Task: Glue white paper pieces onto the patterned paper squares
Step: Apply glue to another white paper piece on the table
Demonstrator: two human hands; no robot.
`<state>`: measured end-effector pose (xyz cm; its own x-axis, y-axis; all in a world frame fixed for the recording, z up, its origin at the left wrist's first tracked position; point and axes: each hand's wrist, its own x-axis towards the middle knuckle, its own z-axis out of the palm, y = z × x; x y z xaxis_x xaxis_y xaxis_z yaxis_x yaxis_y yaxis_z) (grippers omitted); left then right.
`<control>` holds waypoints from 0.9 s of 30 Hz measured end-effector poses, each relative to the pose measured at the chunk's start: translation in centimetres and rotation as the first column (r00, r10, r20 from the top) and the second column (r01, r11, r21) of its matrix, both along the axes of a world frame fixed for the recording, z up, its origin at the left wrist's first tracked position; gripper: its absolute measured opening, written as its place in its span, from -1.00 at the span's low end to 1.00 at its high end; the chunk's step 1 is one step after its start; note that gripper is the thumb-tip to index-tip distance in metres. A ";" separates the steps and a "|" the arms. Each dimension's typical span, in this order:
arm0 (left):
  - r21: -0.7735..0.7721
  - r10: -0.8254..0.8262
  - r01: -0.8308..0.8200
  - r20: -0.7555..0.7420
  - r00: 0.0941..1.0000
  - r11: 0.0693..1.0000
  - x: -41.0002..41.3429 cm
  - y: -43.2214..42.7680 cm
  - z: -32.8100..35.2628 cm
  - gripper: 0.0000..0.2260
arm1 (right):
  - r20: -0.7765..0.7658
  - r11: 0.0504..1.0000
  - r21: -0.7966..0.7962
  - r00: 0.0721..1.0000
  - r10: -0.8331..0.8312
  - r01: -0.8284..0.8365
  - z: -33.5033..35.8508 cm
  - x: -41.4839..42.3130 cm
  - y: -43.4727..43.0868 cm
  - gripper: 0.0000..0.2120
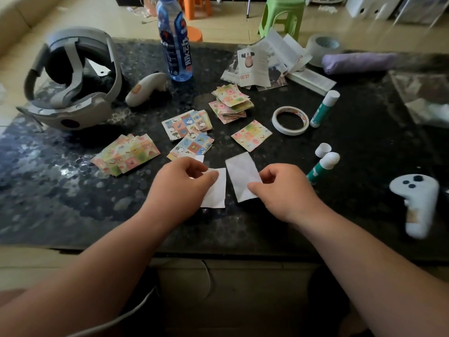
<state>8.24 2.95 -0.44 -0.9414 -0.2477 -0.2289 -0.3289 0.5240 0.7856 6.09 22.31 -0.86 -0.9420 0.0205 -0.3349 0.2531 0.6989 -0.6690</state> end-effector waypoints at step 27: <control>-0.149 -0.352 0.343 -0.040 0.935 0.927 0.4 8.2 -0.4 -0.87 | -0.157 0.965 0.021 0.954 -0.255 0.261 -1.2 0.3 10.5 -0.58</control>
<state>8.62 11.15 -0.81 -0.9858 0.0729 -0.1515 -0.0575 0.7008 0.7111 6.36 32.80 -2.10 -0.9424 0.2800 -0.1828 0.3264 0.6507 -0.6856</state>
